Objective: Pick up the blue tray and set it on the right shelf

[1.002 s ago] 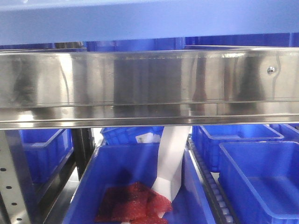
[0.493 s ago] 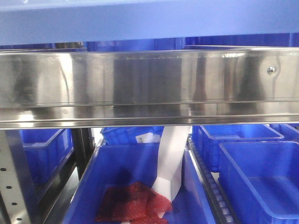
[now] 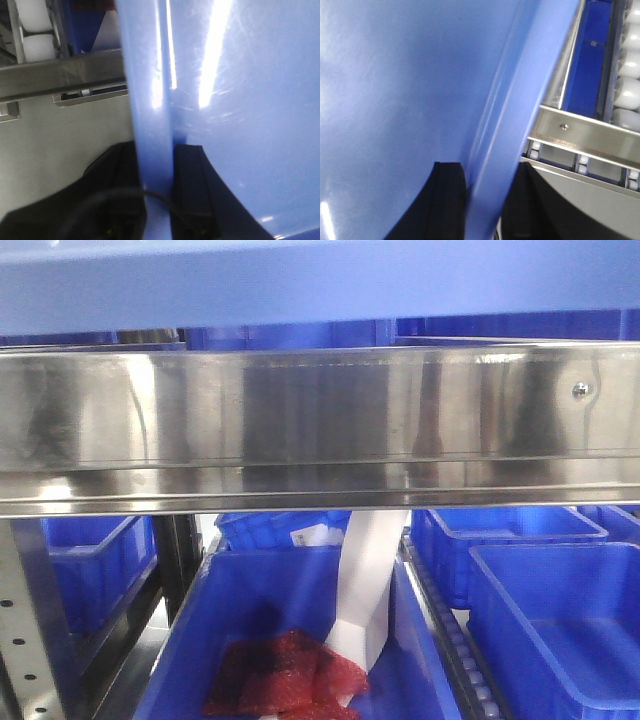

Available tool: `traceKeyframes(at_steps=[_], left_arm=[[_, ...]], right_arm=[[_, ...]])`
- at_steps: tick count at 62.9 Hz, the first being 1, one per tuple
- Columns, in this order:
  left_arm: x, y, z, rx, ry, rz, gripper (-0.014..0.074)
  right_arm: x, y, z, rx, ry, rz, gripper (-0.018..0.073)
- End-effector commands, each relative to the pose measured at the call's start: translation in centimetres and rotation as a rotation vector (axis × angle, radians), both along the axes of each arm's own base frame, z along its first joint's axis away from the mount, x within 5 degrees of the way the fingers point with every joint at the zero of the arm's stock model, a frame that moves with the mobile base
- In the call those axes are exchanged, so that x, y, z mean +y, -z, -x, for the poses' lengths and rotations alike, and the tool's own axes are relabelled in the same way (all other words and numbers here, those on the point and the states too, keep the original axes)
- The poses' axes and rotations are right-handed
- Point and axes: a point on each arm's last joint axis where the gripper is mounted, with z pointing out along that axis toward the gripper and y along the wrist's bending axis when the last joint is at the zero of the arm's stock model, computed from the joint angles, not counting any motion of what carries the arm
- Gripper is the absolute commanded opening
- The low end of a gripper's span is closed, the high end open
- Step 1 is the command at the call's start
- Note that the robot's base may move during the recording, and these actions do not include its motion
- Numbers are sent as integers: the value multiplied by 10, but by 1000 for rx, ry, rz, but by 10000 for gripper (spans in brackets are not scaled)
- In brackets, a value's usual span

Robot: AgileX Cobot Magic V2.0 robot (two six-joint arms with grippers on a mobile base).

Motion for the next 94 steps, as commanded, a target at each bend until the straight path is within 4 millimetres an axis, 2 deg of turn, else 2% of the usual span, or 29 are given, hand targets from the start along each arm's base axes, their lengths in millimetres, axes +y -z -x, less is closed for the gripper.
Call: traceKeyframes(at_steps=[1, 10, 17, 24, 30, 39, 47, 57, 67, 72, 76, 84, 89, 94], left_arm=[[-2, -27, 1, -143, 39, 78, -48], [5, -62, -7, -321, 5, 61, -48], [7, -84, -21, -404, -38, 45, -48], [6, -92, -48, -442, -72, 24, -48], [5, -87, -75, -441, -115, 10, -48], [2, -65, -110, -397, -152, -26, -48], [-1, -41, -135, -334, -169, -67, -48], [-6, -16, -158, -277, -181, -74, -48], [-10, 0, -171, -236, -182, -83, -32], [-12, 8, -175, -211, -173, -87, 38], [-12, 12, -177, -201, -163, -92, 126], [-12, 14, -180, -199, -169, -83, 391], [-12, 13, -181, -207, -170, -79, 526], [-11, 12, -180, -216, -162, -91, 570]], right_arm=[[4, -31, -1, -177, -41, -103, 55], [9, -63, -11, -252, -38, -139, 55], [19, -84, -29, -300, -43, -125, 55], [29, -100, -55, -334, -32, -109, 55], [35, -104, -85, -341, 1, -95, 55], [41, -88, -125, -296, 44, -63, 55], [47, -60, -156, -224, 65, -22, 55], [59, -27, -182, -144, 63, 21, 57], [65, -8, -195, -99, 61, 44, 81], [65, -4, -198, -90, 60, 50, 194], [65, -4, -199, -94, 61, 53, 347], [63, -5, -200, -113, 65, 79, 652], [60, -5, -201, -117, 75, 92, 629], [55, -7, -201, -118, 91, 86, 631]])
